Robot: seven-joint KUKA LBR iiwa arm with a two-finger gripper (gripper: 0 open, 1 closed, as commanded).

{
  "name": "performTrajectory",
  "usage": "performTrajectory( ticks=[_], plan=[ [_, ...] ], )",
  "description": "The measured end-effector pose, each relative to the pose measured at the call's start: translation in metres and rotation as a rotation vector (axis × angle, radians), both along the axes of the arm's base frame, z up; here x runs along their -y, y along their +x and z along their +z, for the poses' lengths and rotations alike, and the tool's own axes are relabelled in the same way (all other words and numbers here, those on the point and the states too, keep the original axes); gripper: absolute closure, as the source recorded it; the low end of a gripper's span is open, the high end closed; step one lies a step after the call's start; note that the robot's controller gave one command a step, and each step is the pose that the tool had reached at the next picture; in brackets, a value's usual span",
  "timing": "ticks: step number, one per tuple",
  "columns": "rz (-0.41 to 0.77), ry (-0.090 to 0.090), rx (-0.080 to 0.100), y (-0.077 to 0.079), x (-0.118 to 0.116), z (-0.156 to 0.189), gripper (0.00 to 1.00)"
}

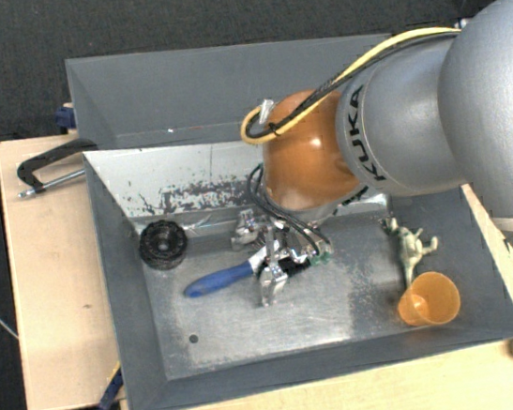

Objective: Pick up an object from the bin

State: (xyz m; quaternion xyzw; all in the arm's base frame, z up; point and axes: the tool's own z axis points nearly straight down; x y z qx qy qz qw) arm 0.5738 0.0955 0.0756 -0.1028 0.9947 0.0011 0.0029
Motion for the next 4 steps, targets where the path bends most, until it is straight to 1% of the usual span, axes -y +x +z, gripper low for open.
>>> performTrajectory(
  ticks=[2, 3, 4],
  plan=[
    [-0.002, 0.000, 0.000, 0.002, -0.002, 0.002, 0.00],
    [-0.002, 0.001, 0.001, 0.003, -0.003, 0.003, 1.00],
    [-0.002, 0.000, 0.005, 0.005, -0.004, 0.062, 1.00]
  ],
)
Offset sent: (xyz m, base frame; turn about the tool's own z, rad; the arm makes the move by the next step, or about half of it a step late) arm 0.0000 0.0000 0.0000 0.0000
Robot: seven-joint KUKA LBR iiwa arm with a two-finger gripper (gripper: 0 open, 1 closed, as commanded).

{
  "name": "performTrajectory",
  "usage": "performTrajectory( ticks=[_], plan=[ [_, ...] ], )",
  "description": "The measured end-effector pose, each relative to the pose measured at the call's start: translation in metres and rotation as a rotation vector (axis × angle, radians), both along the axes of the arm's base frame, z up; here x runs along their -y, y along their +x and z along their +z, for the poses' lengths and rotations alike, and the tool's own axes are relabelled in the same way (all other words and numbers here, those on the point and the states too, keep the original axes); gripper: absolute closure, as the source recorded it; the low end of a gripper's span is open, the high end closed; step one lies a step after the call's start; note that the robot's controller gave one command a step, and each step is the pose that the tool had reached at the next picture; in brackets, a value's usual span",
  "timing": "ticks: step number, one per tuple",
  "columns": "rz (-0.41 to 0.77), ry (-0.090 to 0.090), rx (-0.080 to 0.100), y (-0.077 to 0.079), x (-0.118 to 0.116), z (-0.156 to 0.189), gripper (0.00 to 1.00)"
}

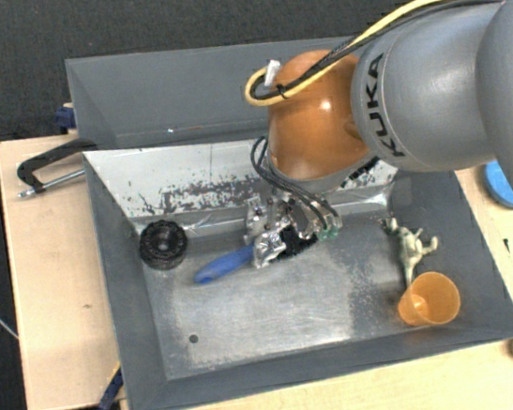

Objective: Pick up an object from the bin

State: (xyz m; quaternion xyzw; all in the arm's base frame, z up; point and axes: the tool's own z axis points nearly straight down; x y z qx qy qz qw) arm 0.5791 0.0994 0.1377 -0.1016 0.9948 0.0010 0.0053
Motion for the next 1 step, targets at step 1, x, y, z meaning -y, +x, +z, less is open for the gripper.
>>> performTrajectory(
  ticks=[1],
  plan=[
    [0.000, 0.000, 0.001, 0.0023, -0.0010, 0.0574, 1.00]
  ],
)
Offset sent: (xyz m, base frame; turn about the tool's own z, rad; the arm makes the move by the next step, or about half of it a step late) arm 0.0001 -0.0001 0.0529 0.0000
